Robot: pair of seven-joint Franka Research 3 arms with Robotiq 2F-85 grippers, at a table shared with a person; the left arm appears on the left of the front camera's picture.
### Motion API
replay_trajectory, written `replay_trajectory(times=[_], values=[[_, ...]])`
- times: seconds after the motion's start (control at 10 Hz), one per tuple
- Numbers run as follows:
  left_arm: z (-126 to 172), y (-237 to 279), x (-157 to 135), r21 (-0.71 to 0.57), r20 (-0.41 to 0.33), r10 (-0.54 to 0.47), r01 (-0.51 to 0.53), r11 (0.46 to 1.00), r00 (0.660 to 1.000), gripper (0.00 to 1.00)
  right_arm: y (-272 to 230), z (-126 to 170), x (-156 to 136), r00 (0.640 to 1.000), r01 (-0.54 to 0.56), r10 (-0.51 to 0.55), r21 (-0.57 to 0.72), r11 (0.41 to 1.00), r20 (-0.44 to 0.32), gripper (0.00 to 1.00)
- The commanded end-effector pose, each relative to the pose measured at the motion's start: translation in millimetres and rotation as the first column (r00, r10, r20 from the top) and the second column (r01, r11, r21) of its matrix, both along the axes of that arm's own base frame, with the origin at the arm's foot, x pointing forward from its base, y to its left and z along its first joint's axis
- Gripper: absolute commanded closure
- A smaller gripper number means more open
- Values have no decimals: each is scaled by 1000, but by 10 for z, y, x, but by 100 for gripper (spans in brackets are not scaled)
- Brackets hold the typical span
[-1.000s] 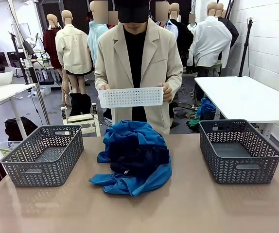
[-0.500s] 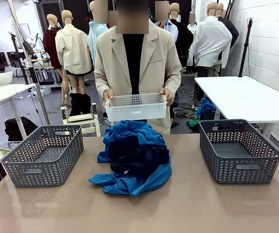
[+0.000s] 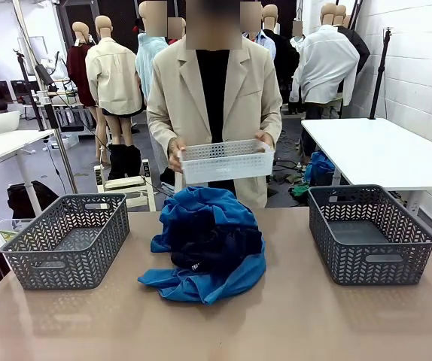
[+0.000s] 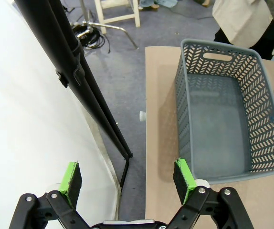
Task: Sort the tops and bottoms.
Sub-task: Lift clothes from the center of the table with your left hand.
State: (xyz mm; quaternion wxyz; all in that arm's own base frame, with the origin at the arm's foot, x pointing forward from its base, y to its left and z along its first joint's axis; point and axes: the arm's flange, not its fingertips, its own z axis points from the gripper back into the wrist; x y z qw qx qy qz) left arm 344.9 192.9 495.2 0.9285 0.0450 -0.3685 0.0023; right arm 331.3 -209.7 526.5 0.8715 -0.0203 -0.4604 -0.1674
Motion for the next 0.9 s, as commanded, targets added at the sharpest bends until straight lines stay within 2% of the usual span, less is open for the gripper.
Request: replay_trajectory(times=[0.0,0.8], values=[[-1,11,-14,-13,-3,14,-14,1000,1000,0,13,-10,-10,1000,4,-4,10,1000,-7,0],[-1,11,-14,-13,-3,14,-14,1000,1000,0,13,-10,-10,1000,4,-4,10,1000,-7,0]])
